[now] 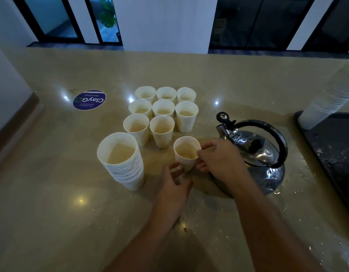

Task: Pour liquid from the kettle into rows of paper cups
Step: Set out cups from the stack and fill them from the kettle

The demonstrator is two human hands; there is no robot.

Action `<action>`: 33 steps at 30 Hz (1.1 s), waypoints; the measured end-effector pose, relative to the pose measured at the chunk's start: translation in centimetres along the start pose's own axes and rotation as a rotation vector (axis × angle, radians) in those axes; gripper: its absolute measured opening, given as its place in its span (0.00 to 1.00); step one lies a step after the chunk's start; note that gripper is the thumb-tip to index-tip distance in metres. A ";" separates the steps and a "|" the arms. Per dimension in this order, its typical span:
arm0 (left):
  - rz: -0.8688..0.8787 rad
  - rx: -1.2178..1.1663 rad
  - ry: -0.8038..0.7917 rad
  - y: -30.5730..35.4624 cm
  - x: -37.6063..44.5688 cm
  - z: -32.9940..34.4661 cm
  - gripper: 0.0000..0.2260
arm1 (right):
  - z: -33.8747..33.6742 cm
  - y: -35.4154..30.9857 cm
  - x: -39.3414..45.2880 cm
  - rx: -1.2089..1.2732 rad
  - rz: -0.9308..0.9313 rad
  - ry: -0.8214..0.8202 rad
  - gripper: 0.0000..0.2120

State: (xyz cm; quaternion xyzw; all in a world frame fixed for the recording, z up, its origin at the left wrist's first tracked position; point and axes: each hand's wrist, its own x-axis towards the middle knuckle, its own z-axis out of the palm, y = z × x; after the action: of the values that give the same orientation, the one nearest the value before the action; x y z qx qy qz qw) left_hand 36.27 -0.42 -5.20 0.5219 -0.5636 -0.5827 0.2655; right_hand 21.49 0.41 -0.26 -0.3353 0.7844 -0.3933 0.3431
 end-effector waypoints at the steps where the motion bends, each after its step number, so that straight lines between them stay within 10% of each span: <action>1: -0.008 -0.034 -0.011 0.2 0.5 0.2 0.18 | 0.1 -0.1 0.2 0.018 -0.010 0.019 0.05; 27: 0.223 0.023 -0.005 1.4 2.5 1.4 0.29 | 0.6 -2.5 2.4 -0.281 -0.104 0.186 0.24; 33: 0.375 0.093 0.046 -0.5 -3.0 -1.0 0.23 | 2.0 -4.6 -1.2 -0.165 -0.232 -0.039 0.09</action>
State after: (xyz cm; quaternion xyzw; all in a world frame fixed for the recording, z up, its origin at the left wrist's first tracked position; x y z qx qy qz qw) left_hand 38.26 1.99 -4.56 0.4327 -0.6709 -0.4845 0.3577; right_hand 24.89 -1.58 3.08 -0.4583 0.7633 -0.3578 0.2815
